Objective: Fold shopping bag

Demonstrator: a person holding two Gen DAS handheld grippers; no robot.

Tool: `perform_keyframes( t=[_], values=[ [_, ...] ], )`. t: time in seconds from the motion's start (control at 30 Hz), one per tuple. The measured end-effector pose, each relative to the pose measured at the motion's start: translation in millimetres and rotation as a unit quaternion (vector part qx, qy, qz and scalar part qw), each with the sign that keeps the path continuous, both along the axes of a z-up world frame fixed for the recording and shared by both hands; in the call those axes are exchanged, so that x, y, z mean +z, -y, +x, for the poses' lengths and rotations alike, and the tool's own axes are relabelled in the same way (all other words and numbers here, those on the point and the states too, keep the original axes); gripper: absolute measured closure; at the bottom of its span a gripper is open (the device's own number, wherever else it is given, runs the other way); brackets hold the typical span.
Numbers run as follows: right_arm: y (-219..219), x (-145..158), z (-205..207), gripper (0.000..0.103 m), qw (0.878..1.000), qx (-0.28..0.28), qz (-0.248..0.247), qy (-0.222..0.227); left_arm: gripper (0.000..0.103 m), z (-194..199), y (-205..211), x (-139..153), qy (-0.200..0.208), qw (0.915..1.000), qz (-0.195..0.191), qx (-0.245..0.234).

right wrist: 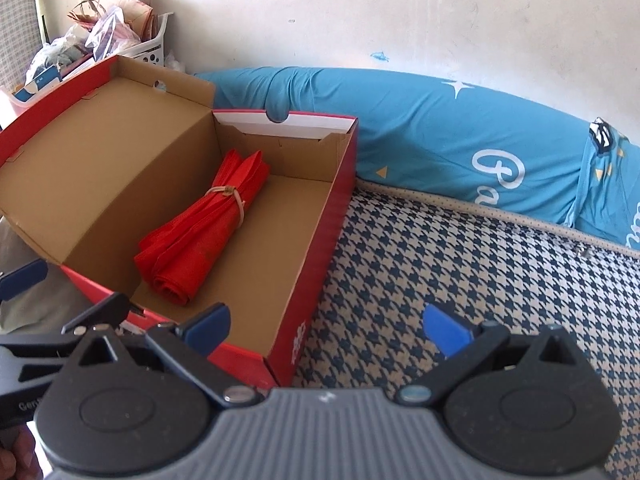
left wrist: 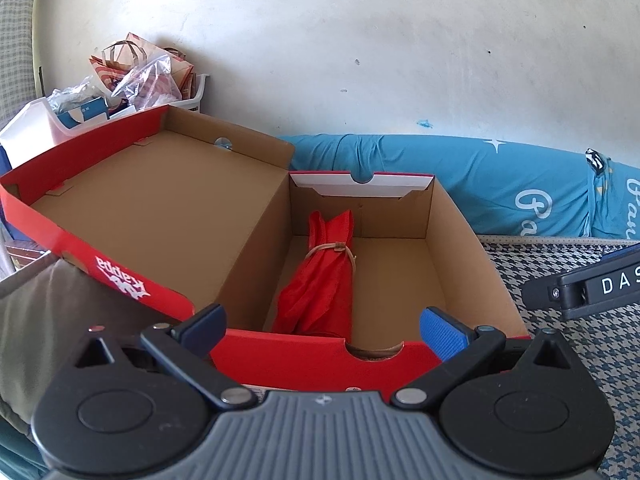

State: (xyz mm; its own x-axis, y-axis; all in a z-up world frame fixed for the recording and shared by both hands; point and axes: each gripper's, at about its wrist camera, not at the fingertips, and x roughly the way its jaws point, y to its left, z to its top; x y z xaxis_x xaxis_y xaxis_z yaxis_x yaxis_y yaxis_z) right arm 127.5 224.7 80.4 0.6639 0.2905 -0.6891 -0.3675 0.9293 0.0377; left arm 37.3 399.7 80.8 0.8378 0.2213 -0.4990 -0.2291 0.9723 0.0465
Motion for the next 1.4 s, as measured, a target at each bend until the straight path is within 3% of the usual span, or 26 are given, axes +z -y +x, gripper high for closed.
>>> perform_keyframes(
  t=[0.33,0.7,0.97,1.4],
  values=[
    [-14.9,0.7,-6.7,0.000,1.000,0.011,-0.001,-0.006,0.000,-4.8,-12.4,1.8,0.008,1.0000,-0.001,0.000],
    [-38.0,15.6,-29.7,0.000,0.998,-0.008,-0.017,0.052,0.000,-4.1,-29.1,0.6,0.005,0.9998,0.020,0.001],
    [-34.3,5.4,-22.7,0.000,1.000,-0.022,0.002,0.017,0.000,-8.4,-30.8,-1.6,0.004,0.9998,0.019,-0.002],
    [-34.4,-1.5,-22.9,0.000,1.000,-0.023,-0.017,0.006,0.000,-7.1,-25.1,-4.0,-0.001,0.9997,0.022,-0.006]
  ],
)
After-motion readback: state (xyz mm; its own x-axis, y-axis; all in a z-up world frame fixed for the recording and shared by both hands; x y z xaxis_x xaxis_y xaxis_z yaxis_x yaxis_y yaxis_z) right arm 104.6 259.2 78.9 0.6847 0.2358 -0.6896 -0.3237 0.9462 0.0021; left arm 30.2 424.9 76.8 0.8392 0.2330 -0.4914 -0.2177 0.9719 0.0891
